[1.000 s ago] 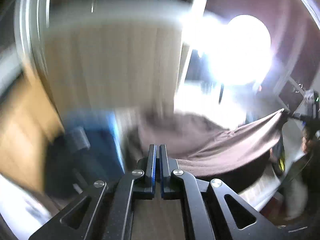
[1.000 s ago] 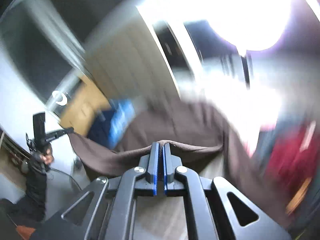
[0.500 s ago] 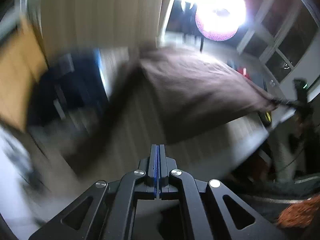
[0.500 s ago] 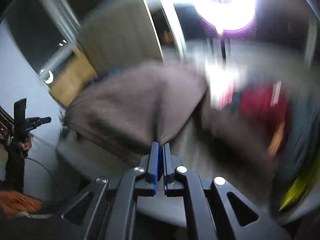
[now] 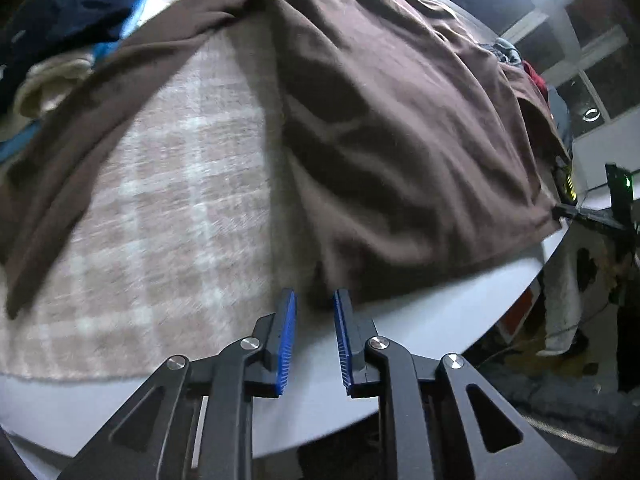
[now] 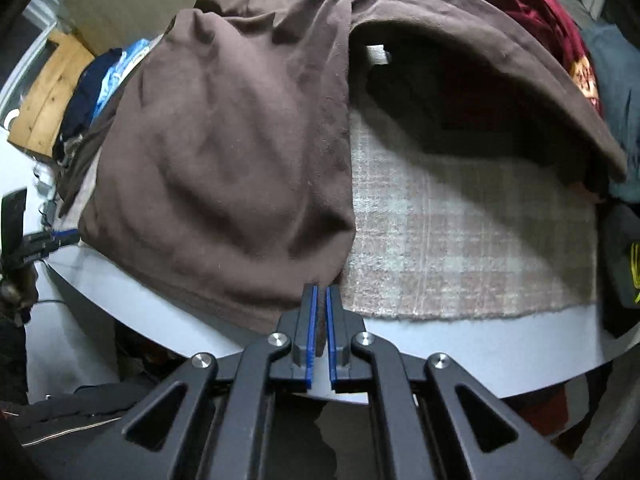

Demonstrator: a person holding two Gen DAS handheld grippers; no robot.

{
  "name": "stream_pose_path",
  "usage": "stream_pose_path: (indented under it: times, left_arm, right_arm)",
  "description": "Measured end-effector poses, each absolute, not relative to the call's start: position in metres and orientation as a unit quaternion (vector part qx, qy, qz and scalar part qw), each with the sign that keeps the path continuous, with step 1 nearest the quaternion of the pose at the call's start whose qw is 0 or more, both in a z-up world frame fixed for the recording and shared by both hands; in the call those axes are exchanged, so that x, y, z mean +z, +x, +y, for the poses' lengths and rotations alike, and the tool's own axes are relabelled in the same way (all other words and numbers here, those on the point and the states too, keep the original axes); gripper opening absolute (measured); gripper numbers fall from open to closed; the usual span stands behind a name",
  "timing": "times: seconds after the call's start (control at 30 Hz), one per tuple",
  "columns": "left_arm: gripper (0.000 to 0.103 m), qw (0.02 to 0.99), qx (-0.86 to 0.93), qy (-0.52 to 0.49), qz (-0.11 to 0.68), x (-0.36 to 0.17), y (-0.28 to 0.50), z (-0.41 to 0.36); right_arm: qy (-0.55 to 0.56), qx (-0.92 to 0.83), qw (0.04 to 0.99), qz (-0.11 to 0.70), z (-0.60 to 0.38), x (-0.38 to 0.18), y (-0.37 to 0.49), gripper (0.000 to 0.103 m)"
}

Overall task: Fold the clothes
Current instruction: 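Lay the fleece flat on the rug and open both grippers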

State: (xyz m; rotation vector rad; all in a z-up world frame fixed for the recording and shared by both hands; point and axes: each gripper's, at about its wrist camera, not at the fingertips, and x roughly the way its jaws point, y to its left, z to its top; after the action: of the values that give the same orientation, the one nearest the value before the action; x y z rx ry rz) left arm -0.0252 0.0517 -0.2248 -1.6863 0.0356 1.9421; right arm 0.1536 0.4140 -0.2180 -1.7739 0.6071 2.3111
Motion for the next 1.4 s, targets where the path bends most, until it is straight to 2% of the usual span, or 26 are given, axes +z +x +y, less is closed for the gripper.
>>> stream_pose_path:
  times: [0.1,0.17,0.2,0.23,0.37,0.43,0.53,0.63,0.7,0.77,0.87,0.93,0.97,1.0,1.1,1.23,1.27,1.3,1.33,1.4]
  left_arm:
    - [0.021,0.285,0.720,-0.633,0.011,-0.235,-0.031,0.064]
    - [0.016,0.290,0.720,-0.631,0.015,-0.233,-0.032,0.067]
    - [0.009,0.295,0.721,-0.627,0.011,-0.224,-0.031,0.064]
    - [0.007,0.299,0.722,-0.623,0.006,-0.215,-0.030,0.061]
    - [0.006,0.318,0.727,-0.609,-0.010,-0.179,-0.027,0.050]
    - [0.005,0.314,0.750,-0.583,-0.002,-0.143,-0.012,0.033]
    - [0.005,0.298,0.764,-0.573,0.015,-0.120,0.020,0.010]
    - [0.004,0.279,0.741,-0.610,-0.001,-0.161,0.033,0.004]
    - [0.003,0.268,0.722,-0.637,-0.020,-0.195,0.034,0.006]
    - [0.000,0.251,0.706,-0.662,-0.007,-0.222,0.034,0.009]
    - [0.000,0.241,0.704,-0.668,0.001,-0.226,0.033,0.005]
    - [0.002,0.242,0.720,-0.651,-0.009,-0.208,0.030,-0.005]
    - [0.004,0.244,0.726,-0.643,-0.015,-0.200,0.028,-0.007]
    - [0.007,0.245,0.729,-0.638,-0.017,-0.195,0.026,-0.007]
    - [0.010,0.249,0.731,-0.635,-0.006,-0.192,0.015,0.007]
    - [0.010,0.264,0.720,-0.642,0.012,-0.194,0.006,0.028]
    - [0.010,0.272,0.719,-0.640,0.022,-0.193,0.007,0.039]
    - [0.010,0.279,0.719,-0.636,0.029,-0.190,0.007,0.048]
    - [0.010,0.287,0.720,-0.632,0.032,-0.186,0.005,0.057]
    - [0.017,0.301,0.722,-0.622,0.033,-0.180,-0.003,0.072]
  right_arm:
    - [-0.594,0.774,0.082,0.205,0.416,-0.221,0.153,0.005]
    - [-0.593,0.773,0.080,0.209,0.419,-0.224,0.153,0.005]
    - [-0.595,0.772,0.079,0.210,0.420,-0.227,0.152,0.005]
    - [-0.596,0.771,0.077,0.212,0.421,-0.229,0.151,0.005]
    - [-0.585,0.779,0.059,0.219,0.423,-0.215,0.143,0.003]
    - [-0.572,0.790,0.045,0.218,0.419,-0.196,0.146,0.003]
    - [-0.569,0.795,0.032,0.209,0.414,-0.181,0.152,0.003]
    - [-0.593,0.782,0.030,0.191,0.409,-0.187,0.158,0.002]
    - [-0.621,0.762,0.035,0.180,0.400,-0.211,0.162,0.002]
    - [-0.642,0.745,0.038,0.178,0.402,-0.226,0.169,0.002]
    - [-0.639,0.749,0.051,0.170,0.408,-0.218,0.169,0.004]
    - [-0.615,0.762,0.060,0.195,0.420,-0.206,0.172,0.020]
    - [-0.602,0.768,0.065,0.208,0.426,-0.200,0.174,0.047]
    - [-0.589,0.775,0.064,0.221,0.430,-0.198,0.175,0.064]
    - [-0.572,0.783,0.058,0.237,0.433,-0.208,0.170,0.064]
    - [-0.589,0.777,0.047,0.217,0.415,-0.224,0.153,0.062]
    - [-0.598,0.773,0.043,0.208,0.412,-0.225,0.151,0.052]
    - [-0.606,0.769,0.040,0.200,0.409,-0.225,0.149,0.034]
    - [-0.606,0.770,0.043,0.195,0.410,-0.220,0.148,0.029]
    - [-0.582,0.788,0.065,0.191,0.425,-0.195,0.147,0.028]
